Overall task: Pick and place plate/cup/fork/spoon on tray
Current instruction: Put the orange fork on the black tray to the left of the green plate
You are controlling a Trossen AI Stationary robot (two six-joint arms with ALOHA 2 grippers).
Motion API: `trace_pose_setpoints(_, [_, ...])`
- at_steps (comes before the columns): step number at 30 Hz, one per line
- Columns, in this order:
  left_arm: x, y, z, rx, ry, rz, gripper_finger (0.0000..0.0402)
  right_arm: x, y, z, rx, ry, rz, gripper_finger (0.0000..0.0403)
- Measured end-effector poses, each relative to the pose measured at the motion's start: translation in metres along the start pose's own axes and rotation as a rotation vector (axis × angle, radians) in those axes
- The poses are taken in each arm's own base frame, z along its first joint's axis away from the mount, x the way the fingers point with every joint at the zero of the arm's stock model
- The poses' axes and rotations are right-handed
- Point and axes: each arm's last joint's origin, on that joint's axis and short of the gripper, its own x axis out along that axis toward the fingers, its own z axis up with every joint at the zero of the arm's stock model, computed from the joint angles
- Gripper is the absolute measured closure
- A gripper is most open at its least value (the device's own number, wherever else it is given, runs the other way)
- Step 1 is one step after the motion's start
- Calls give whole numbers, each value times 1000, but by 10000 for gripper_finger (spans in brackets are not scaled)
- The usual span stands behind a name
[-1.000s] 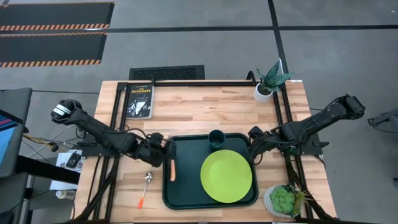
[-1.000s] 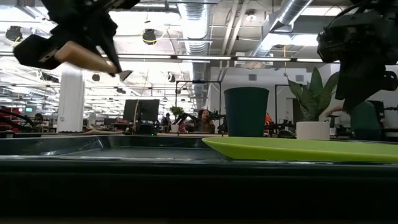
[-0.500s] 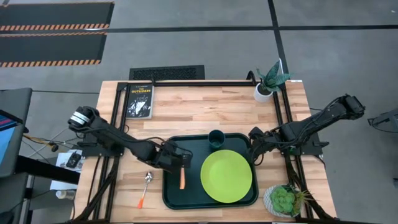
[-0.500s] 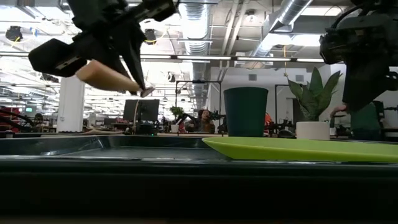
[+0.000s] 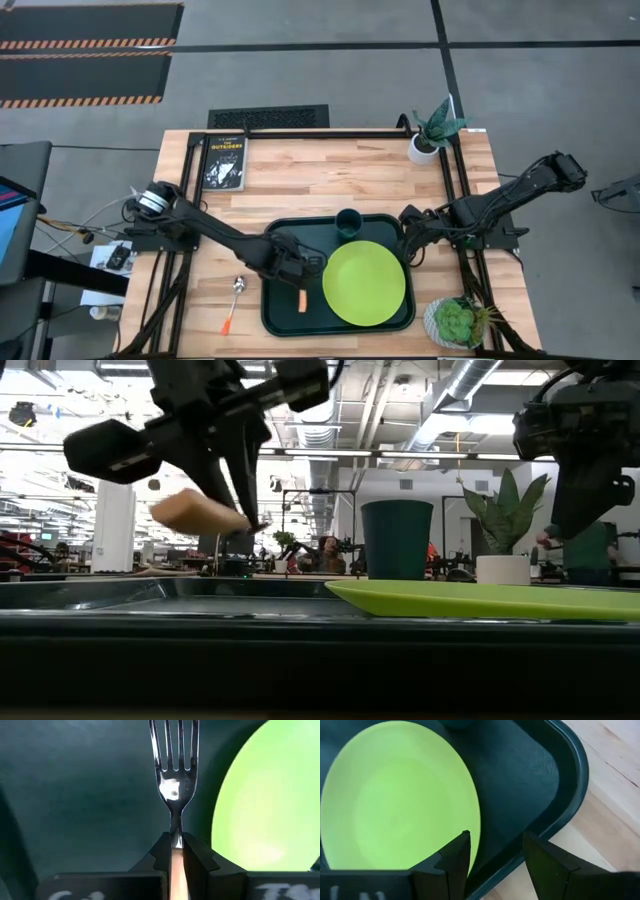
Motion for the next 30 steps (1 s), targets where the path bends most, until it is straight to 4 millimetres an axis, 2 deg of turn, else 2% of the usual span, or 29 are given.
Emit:
trace_pose_setpoints(5, [13, 1, -3, -27, -9, 28, 388, 0, 0, 0, -10, 2, -4, 198])
trace_pose_setpoints(15, [25, 6, -6, -19, 10, 80, 388, 0, 0, 0, -9, 0, -3, 198])
trace_pose_setpoints(30, [29, 6, -6, -33, -2, 84, 388, 0, -1, 1, -8, -27, -19, 198])
